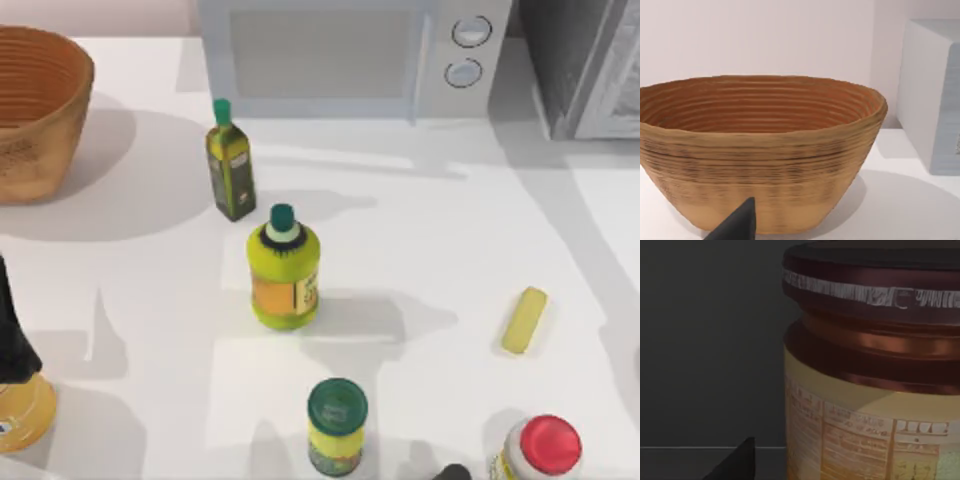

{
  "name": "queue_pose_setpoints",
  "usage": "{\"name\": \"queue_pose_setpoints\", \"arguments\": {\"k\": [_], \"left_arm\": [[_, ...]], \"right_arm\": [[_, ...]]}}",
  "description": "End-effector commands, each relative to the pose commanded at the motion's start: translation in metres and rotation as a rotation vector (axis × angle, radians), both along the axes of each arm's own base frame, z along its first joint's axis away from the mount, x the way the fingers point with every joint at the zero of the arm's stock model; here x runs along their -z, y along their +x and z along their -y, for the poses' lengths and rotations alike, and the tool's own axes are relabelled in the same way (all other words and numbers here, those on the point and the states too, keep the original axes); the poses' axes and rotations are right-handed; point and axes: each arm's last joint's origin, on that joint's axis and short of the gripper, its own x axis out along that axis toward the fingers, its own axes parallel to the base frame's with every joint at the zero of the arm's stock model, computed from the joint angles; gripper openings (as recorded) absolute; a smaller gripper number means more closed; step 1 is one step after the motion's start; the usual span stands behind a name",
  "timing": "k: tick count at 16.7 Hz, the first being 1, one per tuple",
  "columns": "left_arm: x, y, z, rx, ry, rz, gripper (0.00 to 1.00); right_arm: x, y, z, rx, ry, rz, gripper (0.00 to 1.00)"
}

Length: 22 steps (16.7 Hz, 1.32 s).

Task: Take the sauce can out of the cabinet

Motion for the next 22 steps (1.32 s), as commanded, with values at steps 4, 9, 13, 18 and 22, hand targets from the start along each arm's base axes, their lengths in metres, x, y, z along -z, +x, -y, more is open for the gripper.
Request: {"name": "queue_pose_setpoints", "arguments": {"k": [4,9,13,18,22], "left_arm": [[0.0,0.0,0.0,0.0,0.0,0.0,1.0],[0.0,0.0,0.0,0.0,0.0,0.0,1.0],[0.0,0.0,0.0,0.0,0.0,0.0,1.0],[0.0,0.0,0.0,0.0,0.0,0.0,1.0],[0.0,0.0,0.0,0.0,0.0,0.0,1.0]], "right_arm": [[-0.001,0.027,-0.001,0.0,0.0,0.001,1.0],[0.001,0.048,0.0,0.0,0.0,0.001,1.0],[0.001,0.048,0.0,0.0,0.0,0.001,0.92],[0.001,0.048,0.0,0.0,0.0,0.001,0.55],[0.001,0.048,0.0,0.0,0.0,0.001,0.25]]}}
